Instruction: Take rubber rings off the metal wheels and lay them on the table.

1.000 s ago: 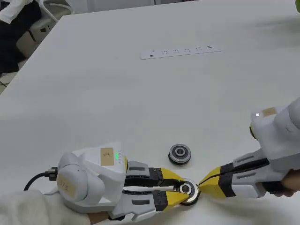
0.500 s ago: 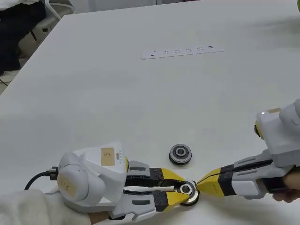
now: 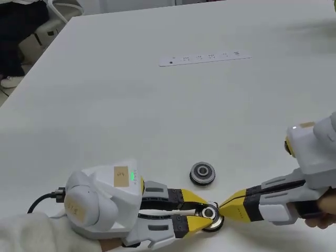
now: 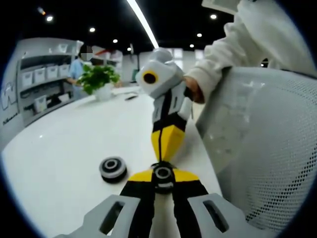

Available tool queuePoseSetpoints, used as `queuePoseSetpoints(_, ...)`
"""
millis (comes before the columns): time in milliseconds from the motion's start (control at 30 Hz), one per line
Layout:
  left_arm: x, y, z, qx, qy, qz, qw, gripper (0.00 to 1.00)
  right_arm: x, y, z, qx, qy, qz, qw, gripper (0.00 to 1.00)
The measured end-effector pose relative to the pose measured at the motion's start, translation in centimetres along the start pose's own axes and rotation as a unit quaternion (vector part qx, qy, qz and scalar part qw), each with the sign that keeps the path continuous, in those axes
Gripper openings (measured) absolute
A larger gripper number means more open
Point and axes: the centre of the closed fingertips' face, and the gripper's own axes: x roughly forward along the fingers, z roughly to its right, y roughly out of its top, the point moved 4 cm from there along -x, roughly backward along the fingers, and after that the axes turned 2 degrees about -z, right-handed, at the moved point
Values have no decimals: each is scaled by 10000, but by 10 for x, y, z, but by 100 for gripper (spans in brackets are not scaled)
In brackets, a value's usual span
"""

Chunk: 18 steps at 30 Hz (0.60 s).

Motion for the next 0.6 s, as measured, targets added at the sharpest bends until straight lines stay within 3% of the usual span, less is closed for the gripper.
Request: queuePoseSetpoints(600, 1, 0, -1, -2, 6, -8, 10000, 13, 0, 2, -4, -96, 119, 36, 9999, 0)
